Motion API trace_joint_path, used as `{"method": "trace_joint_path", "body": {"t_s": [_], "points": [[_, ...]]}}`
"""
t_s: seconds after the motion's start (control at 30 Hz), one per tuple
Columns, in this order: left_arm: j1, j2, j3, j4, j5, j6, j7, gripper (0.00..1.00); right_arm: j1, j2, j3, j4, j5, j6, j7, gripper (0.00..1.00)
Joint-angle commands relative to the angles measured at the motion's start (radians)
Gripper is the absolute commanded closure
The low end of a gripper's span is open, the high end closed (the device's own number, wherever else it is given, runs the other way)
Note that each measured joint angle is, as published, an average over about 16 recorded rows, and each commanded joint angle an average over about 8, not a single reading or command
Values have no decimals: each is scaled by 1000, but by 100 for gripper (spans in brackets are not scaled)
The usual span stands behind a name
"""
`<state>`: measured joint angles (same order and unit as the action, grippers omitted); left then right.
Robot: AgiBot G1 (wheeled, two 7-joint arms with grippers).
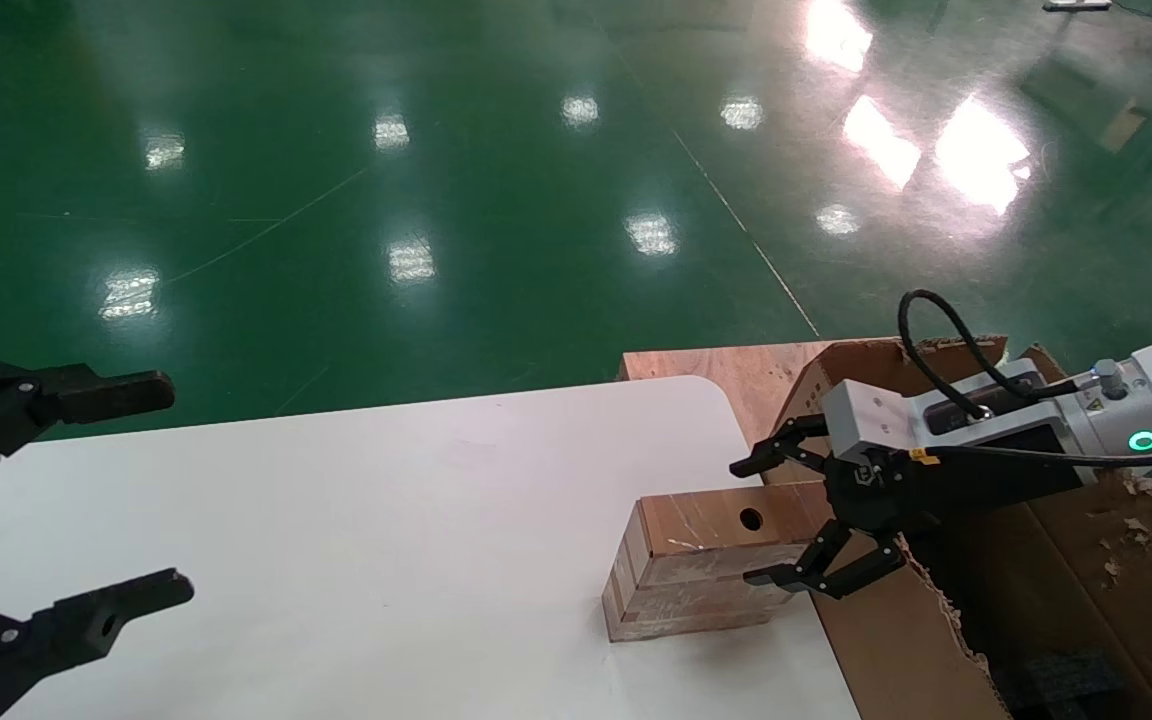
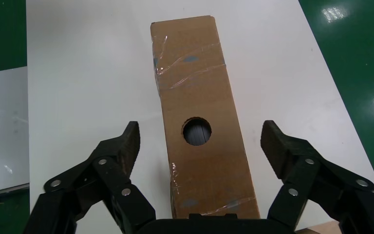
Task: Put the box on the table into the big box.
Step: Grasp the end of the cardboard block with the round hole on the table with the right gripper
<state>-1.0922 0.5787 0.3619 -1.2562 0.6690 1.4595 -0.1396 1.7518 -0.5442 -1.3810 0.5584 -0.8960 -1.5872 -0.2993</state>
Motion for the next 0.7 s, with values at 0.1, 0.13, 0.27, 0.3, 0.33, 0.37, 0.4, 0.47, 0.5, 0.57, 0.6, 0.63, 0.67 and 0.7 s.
{"method": "trace_joint_path", "body": {"t_s": [0.1, 0.13, 0.27, 0.3, 0.33, 0.37, 0.4, 0.47, 0.5, 0.57, 0.6, 0.63, 0.67, 0.7], "points": [[0, 0, 0, 0, 0, 0, 0, 100, -1, 0, 1, 1, -1, 0, 0, 100], [0, 0, 0, 0, 0, 0, 0, 100, -1, 0, 1, 1, -1, 0, 0, 100], [0, 0, 0, 0, 0, 0, 0, 100, -1, 1, 2, 1, -2, 0, 0, 100], [0, 0, 0, 0, 0, 0, 0, 100, -1, 1, 2, 1, -2, 0, 0, 100], [0, 0, 0, 0, 0, 0, 0, 100, -1, 1, 2, 1, -2, 0, 0, 100], [0, 0, 0, 0, 0, 0, 0, 100, -1, 1, 2, 2, -2, 0, 0, 100], [0, 0, 0, 0, 0, 0, 0, 100, -1, 1, 2, 2, -2, 0, 0, 100], [0, 0, 0, 0, 0, 0, 0, 100, -1, 1, 2, 2, -2, 0, 0, 100], [0, 0, 0, 0, 0, 0, 0, 100, -1, 1, 2, 2, -2, -1, 0, 100], [0, 0, 0, 0, 0, 0, 0, 100, -1, 1, 2, 2, -2, -1, 0, 100], [0, 0, 0, 0, 0, 0, 0, 100, -2, 1, 2, 2, -2, -1, 0, 100], [0, 0, 0, 0, 0, 0, 0, 100, -2, 1, 2, 2, -2, 0, 0, 100], [0, 0, 0, 0, 0, 0, 0, 100, -2, 1, 2, 3, -2, 1, 1, 100], [0, 0, 0, 0, 0, 0, 0, 100, -3, 1, 2, 3, -1, 2, 2, 100]]}}
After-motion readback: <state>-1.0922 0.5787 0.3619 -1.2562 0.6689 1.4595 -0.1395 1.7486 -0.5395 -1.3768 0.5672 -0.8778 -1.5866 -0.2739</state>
